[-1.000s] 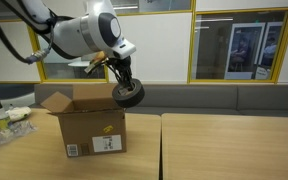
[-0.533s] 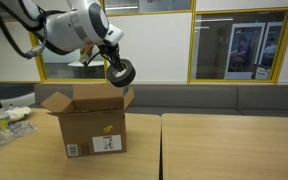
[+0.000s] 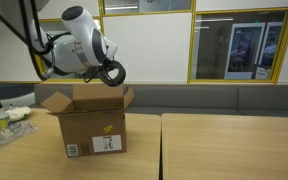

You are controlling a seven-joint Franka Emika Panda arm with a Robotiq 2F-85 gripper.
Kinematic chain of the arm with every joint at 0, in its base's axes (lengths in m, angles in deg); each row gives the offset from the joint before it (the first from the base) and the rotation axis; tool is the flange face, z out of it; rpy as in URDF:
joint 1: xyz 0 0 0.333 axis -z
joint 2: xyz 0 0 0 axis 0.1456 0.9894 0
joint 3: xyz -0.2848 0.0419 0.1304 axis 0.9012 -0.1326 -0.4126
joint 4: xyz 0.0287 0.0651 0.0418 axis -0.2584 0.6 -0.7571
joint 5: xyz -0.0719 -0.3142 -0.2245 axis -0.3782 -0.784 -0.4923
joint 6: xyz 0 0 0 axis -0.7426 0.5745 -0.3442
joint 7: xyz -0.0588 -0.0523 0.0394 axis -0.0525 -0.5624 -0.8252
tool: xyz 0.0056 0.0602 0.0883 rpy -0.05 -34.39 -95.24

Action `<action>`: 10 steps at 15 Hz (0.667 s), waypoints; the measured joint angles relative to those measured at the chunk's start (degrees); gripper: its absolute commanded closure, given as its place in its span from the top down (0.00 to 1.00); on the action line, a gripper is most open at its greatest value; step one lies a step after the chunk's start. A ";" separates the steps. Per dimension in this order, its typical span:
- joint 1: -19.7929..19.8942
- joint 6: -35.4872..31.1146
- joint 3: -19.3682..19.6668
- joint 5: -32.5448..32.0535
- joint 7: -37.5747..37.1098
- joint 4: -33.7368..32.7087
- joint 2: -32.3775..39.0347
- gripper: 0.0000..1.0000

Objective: Put the objects on the table and put them in the box, then slide the box to the right

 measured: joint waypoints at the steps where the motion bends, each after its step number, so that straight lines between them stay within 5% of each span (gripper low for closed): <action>1: 0.01 -1.56 -1.37 3.02 2.05 -0.11 1.82 0.13; 10: 16.41 -2.61 -24.10 3.82 6.17 -5.28 17.16 0.13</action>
